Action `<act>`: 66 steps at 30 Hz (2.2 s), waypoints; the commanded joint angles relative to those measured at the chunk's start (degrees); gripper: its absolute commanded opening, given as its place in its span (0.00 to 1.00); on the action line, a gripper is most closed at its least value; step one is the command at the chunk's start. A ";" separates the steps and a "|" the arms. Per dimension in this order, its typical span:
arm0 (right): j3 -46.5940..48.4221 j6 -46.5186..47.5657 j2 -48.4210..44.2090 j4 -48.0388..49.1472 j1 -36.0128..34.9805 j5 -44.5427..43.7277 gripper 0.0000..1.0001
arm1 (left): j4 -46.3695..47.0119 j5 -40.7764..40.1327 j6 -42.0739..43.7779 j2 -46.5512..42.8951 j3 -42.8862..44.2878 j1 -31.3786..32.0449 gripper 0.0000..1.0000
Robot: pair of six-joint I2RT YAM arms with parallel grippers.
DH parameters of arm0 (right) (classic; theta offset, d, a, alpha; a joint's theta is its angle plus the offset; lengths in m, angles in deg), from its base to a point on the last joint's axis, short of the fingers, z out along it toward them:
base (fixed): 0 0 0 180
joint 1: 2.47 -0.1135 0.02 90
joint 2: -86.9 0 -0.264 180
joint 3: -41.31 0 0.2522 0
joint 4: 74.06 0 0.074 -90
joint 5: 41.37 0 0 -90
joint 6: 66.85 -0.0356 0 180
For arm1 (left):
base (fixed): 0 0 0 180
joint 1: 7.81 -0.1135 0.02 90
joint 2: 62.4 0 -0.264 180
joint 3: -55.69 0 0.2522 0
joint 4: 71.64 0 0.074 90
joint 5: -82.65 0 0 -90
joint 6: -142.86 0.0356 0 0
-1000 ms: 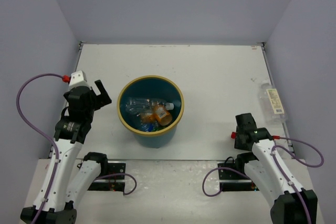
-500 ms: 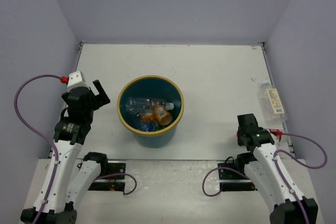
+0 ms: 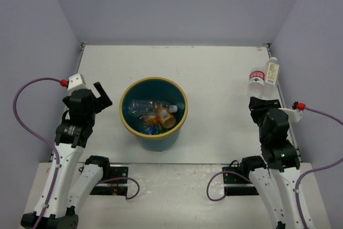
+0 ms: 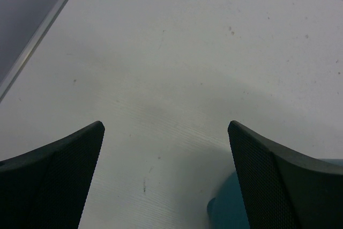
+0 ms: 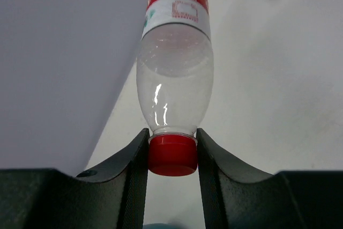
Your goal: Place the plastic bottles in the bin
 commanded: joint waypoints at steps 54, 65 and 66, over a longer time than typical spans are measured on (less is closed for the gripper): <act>40.42 36.48 40.54 3.38 -23.96 14.69 0.99 | -0.58 1.44 -2.27 1.28 6.41 -0.26 1.00; 49.42 34.66 60.28 -4.35 7.02 8.11 0.99 | -1.72 -2.26 -3.10 3.07 7.79 -0.30 1.00; 50.92 34.81 63.18 -4.43 9.37 7.55 0.99 | -1.46 -2.42 -3.07 2.93 7.57 -0.30 1.00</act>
